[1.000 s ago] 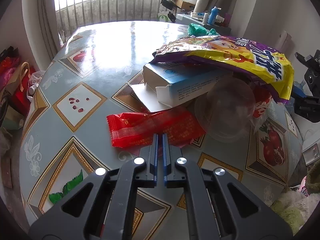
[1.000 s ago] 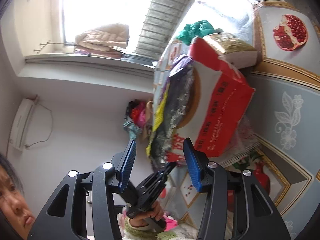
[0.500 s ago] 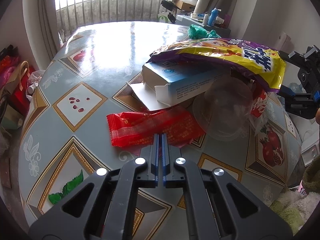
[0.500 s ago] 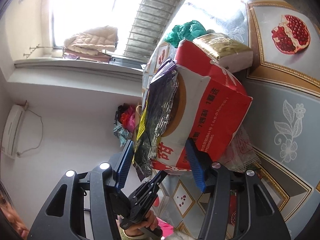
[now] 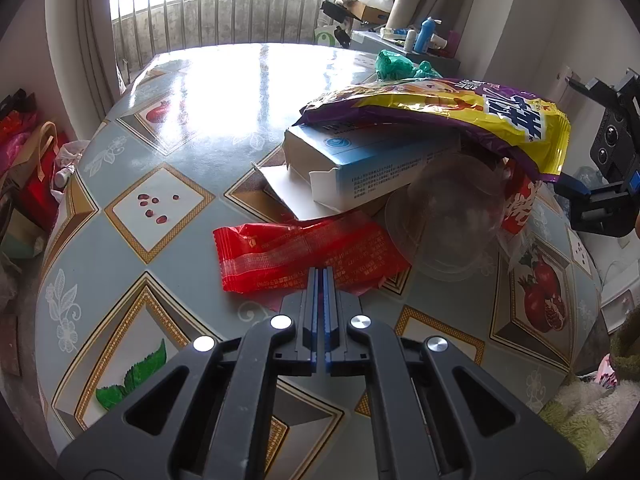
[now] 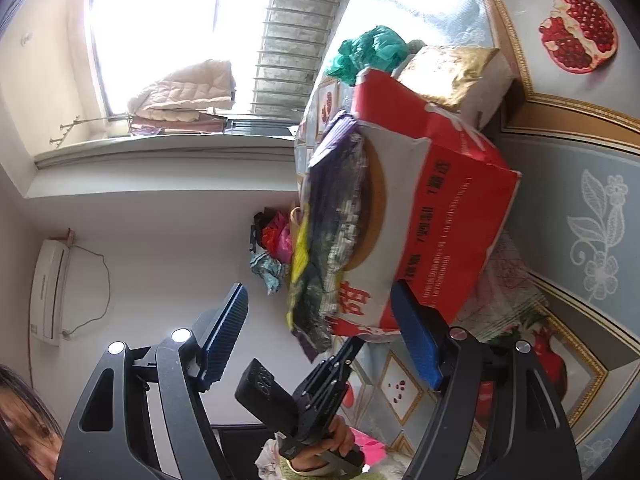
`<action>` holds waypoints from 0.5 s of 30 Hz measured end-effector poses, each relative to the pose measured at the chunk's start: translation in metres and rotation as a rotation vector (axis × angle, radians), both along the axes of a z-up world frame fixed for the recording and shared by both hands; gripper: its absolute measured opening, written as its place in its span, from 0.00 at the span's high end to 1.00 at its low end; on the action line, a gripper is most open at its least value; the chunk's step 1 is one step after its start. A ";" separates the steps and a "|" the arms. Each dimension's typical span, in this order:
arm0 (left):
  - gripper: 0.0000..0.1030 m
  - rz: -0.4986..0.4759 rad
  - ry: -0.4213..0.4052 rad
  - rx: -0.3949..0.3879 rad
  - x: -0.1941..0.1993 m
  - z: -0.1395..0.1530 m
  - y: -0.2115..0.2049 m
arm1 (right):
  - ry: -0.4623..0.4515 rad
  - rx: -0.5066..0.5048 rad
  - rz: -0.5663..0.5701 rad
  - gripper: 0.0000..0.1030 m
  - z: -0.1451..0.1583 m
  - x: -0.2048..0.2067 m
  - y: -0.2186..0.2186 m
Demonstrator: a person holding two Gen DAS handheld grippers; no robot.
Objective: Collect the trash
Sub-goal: 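Grasp the purple snack bag with the right tool and lift it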
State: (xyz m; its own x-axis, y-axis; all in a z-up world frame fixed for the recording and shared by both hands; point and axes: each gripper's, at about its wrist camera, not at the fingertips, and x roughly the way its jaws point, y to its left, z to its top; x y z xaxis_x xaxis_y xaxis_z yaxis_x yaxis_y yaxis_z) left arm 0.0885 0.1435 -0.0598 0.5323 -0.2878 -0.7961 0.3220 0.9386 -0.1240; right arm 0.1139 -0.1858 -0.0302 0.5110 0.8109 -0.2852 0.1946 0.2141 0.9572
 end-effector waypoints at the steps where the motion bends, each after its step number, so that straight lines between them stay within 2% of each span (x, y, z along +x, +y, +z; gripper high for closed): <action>1: 1.00 0.000 0.000 0.000 0.000 0.000 0.000 | -0.005 0.002 0.002 0.30 0.002 0.001 0.001; 9: 1.00 0.000 0.000 -0.001 0.000 0.000 0.000 | 0.017 -0.012 0.009 0.30 0.006 0.013 0.006; 15: 1.00 0.000 -0.001 0.000 0.000 -0.001 0.001 | -0.020 0.005 0.011 0.30 0.020 0.013 0.006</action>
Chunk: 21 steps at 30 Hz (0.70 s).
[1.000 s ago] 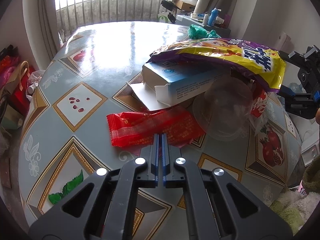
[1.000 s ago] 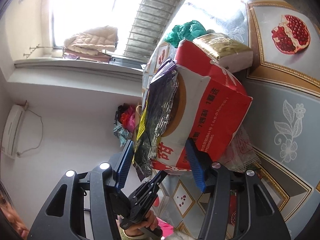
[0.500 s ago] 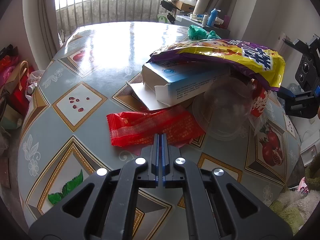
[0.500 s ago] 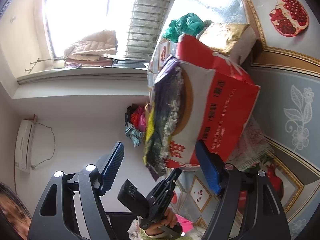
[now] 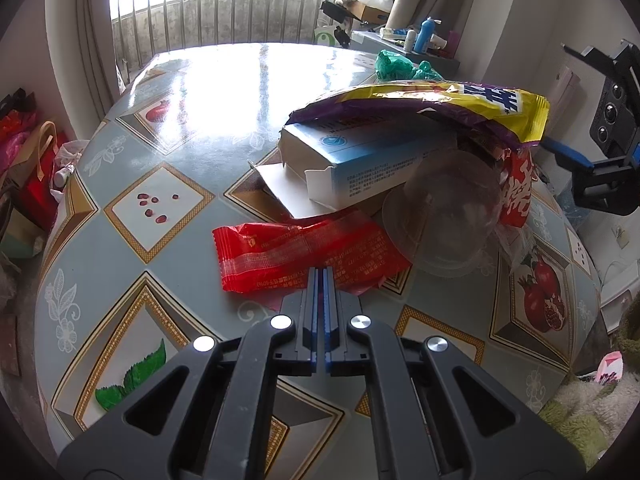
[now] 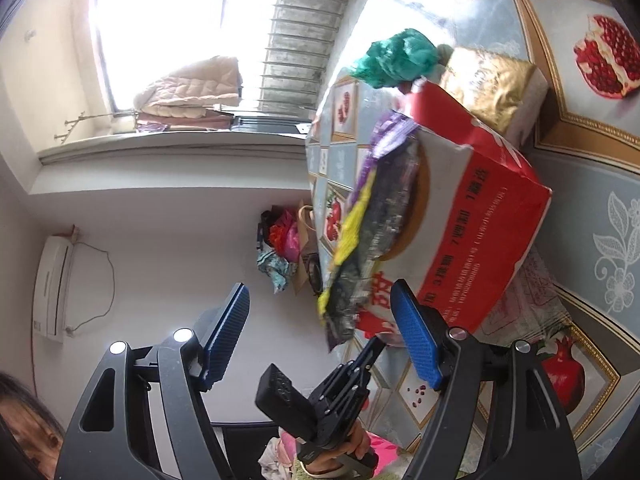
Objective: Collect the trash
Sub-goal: 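Grasp the purple snack bag with the right tool and lift it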
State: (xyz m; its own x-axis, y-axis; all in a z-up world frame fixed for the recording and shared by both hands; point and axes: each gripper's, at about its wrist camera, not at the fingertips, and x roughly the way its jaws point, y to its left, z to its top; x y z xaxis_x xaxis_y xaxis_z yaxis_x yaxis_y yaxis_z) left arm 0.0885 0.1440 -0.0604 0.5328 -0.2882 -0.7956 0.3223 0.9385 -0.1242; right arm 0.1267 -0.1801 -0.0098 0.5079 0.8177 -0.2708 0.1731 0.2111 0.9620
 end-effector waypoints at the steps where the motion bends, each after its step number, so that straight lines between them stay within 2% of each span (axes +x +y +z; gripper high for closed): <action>1: 1.00 0.000 0.000 0.000 0.000 0.000 0.000 | -0.005 0.003 0.000 0.30 0.003 0.001 0.001; 4: 1.00 0.000 0.001 -0.001 0.000 0.000 0.000 | -0.016 -0.001 0.006 0.30 0.007 0.005 0.002; 7: 1.00 0.000 0.000 -0.002 0.001 0.000 0.001 | 0.012 -0.007 0.011 0.31 0.004 0.012 0.005; 13: 1.00 -0.002 0.000 -0.002 0.001 0.000 0.001 | 0.068 -0.006 0.022 0.45 -0.003 0.020 0.010; 16: 1.00 -0.002 0.000 -0.003 0.001 0.000 0.001 | 0.098 -0.020 0.020 0.56 -0.007 0.021 0.010; 21: 1.00 -0.002 -0.001 -0.007 0.002 0.000 0.001 | 0.160 -0.011 -0.003 0.81 -0.022 0.018 0.011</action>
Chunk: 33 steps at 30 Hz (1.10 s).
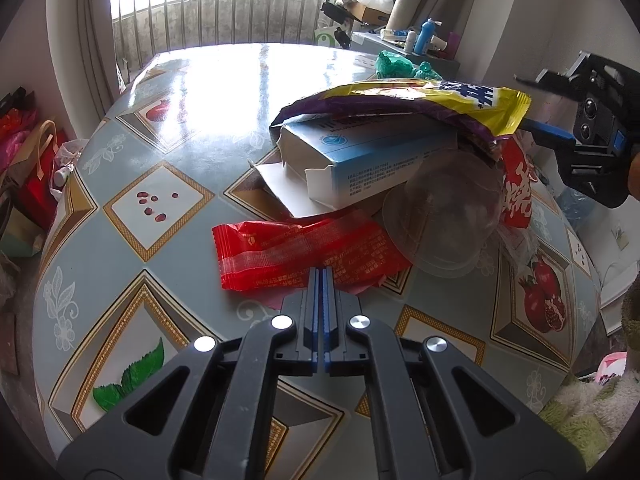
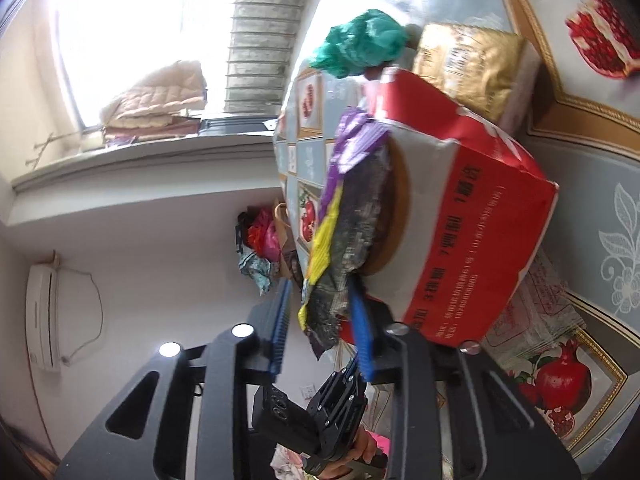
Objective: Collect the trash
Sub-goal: 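Grasp the purple snack bag with the right tool and lift it, then grasp the red wrapper with the left tool while the right tool holds the snack bag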
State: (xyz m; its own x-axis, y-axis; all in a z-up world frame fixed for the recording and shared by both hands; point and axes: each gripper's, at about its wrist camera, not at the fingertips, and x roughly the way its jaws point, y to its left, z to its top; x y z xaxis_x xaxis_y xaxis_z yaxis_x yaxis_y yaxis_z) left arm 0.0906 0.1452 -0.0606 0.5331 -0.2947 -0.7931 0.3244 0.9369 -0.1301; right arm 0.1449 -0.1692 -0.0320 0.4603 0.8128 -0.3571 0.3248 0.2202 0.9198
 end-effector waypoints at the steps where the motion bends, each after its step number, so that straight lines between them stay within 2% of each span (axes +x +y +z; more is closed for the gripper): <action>1: 1.00 0.000 0.000 -0.002 0.000 0.000 0.000 | 0.004 -0.002 -0.005 0.83 -0.002 -0.001 0.000; 3: 1.00 0.000 -0.001 -0.007 0.001 0.000 -0.001 | -0.003 0.007 -0.007 0.91 -0.005 -0.002 -0.002; 5: 1.00 0.002 -0.003 -0.011 0.000 0.000 -0.002 | -0.022 0.025 -0.013 0.95 -0.006 -0.003 -0.002; 11: 1.00 0.008 -0.025 -0.018 -0.004 0.006 0.000 | -0.153 0.071 -0.016 0.97 0.007 -0.004 -0.003; 16: 1.00 0.014 -0.065 -0.026 -0.010 0.024 -0.003 | -0.260 0.074 -0.012 0.97 0.028 -0.004 -0.005; 21: 1.00 0.031 -0.134 -0.052 -0.012 0.055 -0.002 | -0.349 0.057 -0.004 0.97 0.045 -0.005 -0.009; 30: 1.00 0.045 -0.302 -0.083 -0.016 0.116 0.002 | -0.573 0.029 -0.016 0.98 0.104 -0.013 -0.024; 33: 1.00 0.041 -0.345 -0.078 -0.019 0.128 0.002 | -0.627 0.026 -0.039 0.98 0.118 -0.019 -0.034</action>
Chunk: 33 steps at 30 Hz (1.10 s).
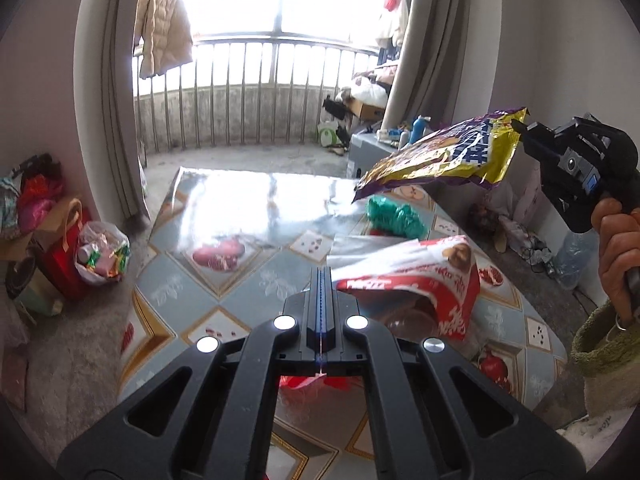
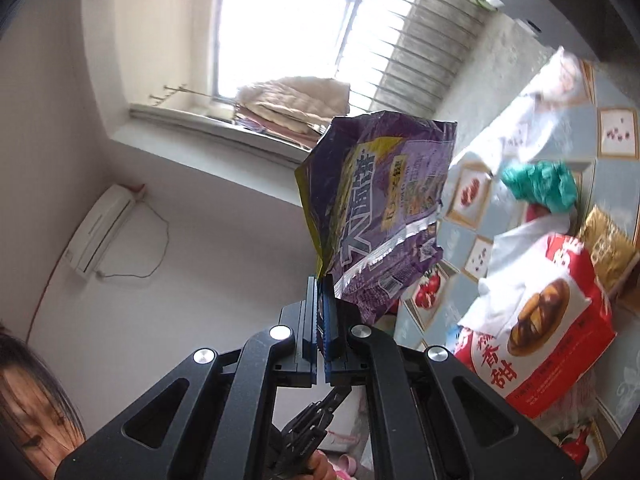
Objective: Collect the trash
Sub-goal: 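Grasp the red wrapper with the left tool while the right tool holds the snack bag, then carry both items to the wastebasket and open both tools to drop them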
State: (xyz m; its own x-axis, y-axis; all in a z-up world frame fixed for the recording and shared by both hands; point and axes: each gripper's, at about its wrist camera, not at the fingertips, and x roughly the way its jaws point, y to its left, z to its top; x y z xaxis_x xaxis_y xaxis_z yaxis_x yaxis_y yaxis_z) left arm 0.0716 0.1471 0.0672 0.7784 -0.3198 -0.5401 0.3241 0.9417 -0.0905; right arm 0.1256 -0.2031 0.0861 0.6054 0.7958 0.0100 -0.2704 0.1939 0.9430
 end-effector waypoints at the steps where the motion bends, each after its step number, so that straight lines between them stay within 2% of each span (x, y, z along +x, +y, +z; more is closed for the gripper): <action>1: 1.00 -0.005 -0.002 0.004 0.000 0.001 -0.002 | -0.014 0.001 -0.012 0.98 0.003 -0.004 -0.005; 5: 1.00 -0.025 0.046 -0.007 -0.001 -0.006 -0.003 | -0.047 0.003 -0.062 0.98 0.013 -0.022 -0.027; 8: 1.00 -0.052 0.106 -0.034 -0.004 -0.023 0.000 | -0.051 -0.013 -0.109 0.98 0.017 -0.039 -0.046; 9: 0.99 -0.067 0.119 -0.030 -0.004 -0.027 0.000 | -0.049 -0.023 -0.125 0.98 0.016 -0.044 -0.052; 10: 0.90 -0.080 0.127 -0.015 -0.006 -0.033 0.000 | -0.043 -0.039 -0.147 0.98 0.015 -0.052 -0.060; 12: 0.75 -0.091 0.129 0.034 -0.009 -0.044 -0.005 | -0.028 -0.056 -0.178 0.98 0.011 -0.063 -0.073; 15: 0.71 -0.122 0.116 0.133 -0.014 -0.057 -0.013 | 0.006 -0.071 -0.241 0.98 0.003 -0.085 -0.096; 17: 0.64 -0.136 0.111 0.219 -0.015 -0.068 -0.021 | 0.031 -0.079 -0.293 0.98 -0.003 -0.101 -0.112; 20: 0.62 -0.141 0.123 0.348 -0.011 -0.086 -0.028 | 0.071 -0.078 -0.366 0.98 -0.013 -0.126 -0.136; 23: 0.62 -0.112 0.126 0.410 -0.004 -0.098 -0.030 | 0.117 -0.083 -0.431 0.98 -0.026 -0.149 -0.157; 25: 0.63 -0.098 0.127 0.410 0.000 -0.101 -0.029 | 0.148 -0.091 -0.463 0.98 -0.035 -0.160 -0.165; 26: 0.68 -0.093 0.127 0.399 0.002 -0.101 -0.028 | 0.165 -0.094 -0.479 0.98 -0.039 -0.165 -0.169; 27: 0.88 -0.090 0.132 0.382 0.004 -0.100 -0.025 | 0.181 -0.095 -0.491 0.98 -0.044 -0.170 -0.173; 28: 1.00 -0.089 0.138 0.376 0.005 -0.099 -0.024 | 0.196 -0.096 -0.504 0.98 -0.048 -0.174 -0.177; 30: 1.00 -0.083 0.135 0.353 0.003 -0.094 -0.019 | 0.224 -0.098 -0.531 0.98 -0.057 -0.182 -0.185; 33: 1.00 -0.086 0.154 0.280 -0.003 -0.078 -0.011 | 0.250 -0.094 -0.563 0.98 -0.067 -0.194 -0.198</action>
